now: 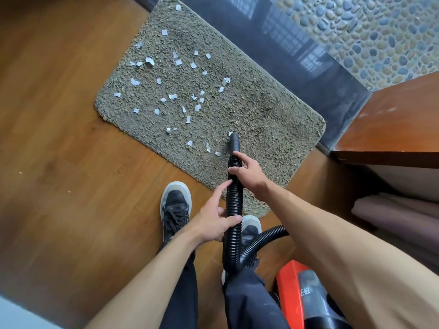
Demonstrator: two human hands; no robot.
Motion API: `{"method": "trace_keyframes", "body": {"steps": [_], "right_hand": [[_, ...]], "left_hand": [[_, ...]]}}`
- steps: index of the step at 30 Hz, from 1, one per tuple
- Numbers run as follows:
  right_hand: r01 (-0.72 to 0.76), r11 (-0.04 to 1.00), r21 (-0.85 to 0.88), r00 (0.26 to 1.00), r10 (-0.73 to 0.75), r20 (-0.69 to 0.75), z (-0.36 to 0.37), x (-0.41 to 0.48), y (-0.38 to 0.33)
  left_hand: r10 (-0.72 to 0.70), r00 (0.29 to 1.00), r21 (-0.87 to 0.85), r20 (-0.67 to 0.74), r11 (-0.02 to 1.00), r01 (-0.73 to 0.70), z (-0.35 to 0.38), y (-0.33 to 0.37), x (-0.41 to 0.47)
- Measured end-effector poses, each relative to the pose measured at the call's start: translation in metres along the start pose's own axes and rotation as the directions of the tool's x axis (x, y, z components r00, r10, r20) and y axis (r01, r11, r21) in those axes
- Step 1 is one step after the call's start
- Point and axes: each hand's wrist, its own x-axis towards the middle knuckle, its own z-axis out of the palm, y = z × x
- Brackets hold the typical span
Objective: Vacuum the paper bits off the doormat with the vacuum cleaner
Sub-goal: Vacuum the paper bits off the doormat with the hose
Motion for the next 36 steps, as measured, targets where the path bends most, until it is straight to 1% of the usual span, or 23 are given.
{"method": "trace_keyframes", "body": {"steps": [6,12,19,24,31,36], "right_hand": [[-0.003,1.0,-0.003,1.0,0.003,0.022,0.005,-0.005,0.006],[0.065,0.998,-0.002,0.998,-0.065,-0.004,0.01,0.007,0.0],[0.005,0.999,0.043,1.0,-0.005,-0.014,-0.003,-0.004,0.012],[-0.014,0.999,0.043,1.0,0.015,-0.016,-0.001,-0.013,0.018],[-0.052,0.999,-0.003,0.998,0.052,0.037,0.03,-0.022,0.027],[-0.062,0.997,-0.049,0.997,0.064,0.037,0.047,-0.025,0.03]], "left_hand": [[-0.009,1.0,-0.012,-0.006,1.0,0.009,0.002,-0.011,-0.005],[0.021,0.999,-0.015,-0.034,1.0,-0.022,-0.006,-0.006,0.003],[0.0,1.0,0.025,0.017,1.0,0.0,0.004,-0.008,0.005],[-0.02,1.0,0.026,0.02,0.999,0.019,0.008,-0.012,-0.003],[-0.044,0.999,-0.05,-0.007,0.998,0.043,-0.004,-0.031,-0.031],[-0.046,0.999,-0.084,-0.009,0.995,0.045,-0.012,-0.04,-0.042]]}}
